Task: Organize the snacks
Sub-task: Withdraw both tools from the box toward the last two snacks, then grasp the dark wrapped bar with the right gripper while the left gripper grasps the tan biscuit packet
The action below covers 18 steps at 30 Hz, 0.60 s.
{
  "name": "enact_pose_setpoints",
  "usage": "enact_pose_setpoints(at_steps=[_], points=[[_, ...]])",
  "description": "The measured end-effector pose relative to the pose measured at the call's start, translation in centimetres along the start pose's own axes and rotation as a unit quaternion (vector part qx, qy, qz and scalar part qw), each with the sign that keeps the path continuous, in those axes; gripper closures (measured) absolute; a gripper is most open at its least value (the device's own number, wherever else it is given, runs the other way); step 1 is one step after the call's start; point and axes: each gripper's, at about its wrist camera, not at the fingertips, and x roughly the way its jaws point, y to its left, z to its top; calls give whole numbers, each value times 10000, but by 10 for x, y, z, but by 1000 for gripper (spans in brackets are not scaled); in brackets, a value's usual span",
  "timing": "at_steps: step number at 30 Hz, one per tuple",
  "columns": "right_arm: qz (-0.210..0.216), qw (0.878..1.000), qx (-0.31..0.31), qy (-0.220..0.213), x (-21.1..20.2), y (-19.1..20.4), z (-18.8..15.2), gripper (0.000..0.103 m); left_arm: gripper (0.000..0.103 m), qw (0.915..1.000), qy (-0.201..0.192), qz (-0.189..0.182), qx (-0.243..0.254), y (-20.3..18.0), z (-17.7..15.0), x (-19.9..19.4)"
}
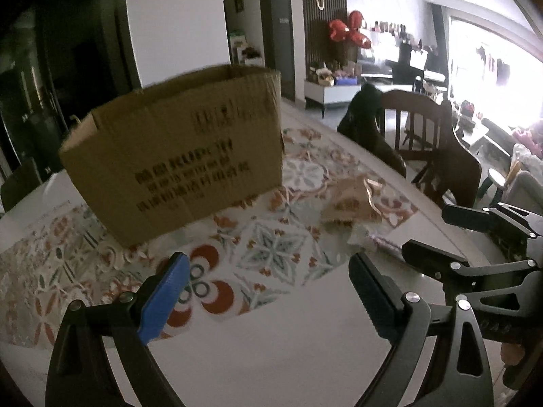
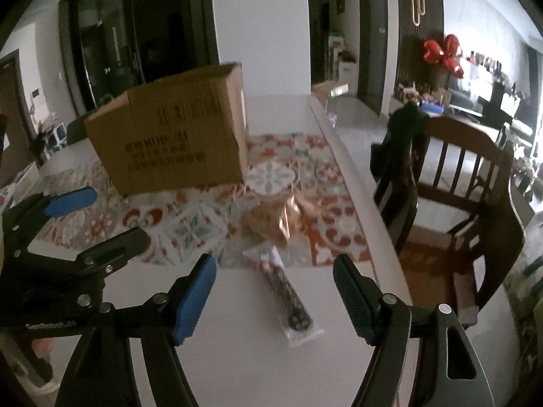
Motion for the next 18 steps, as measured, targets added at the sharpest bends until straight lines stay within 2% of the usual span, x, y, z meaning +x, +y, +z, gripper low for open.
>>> enact_pose_setpoints(at_steps=[2,5,11,16,18], points=[[6,9999,-24,132,6,-2,-6,33,7,9999,131,10,6,-2,-3,7],[115,9993,-68,355,19,-4,-12,47,7,9997,261,21,5,-5,-6,15],[279,9970,-84,719,42,-8,-21,63,7,9986,511,-39,-129,-3,-8,32],[250,9966,-144,771,52,-9,-22,66,7,9981,585,-70,-169,-2,-7,38],[223,9967,-198,752,53,-8,-22,74,7,9981,586,-87,-180,-2,-6,39]])
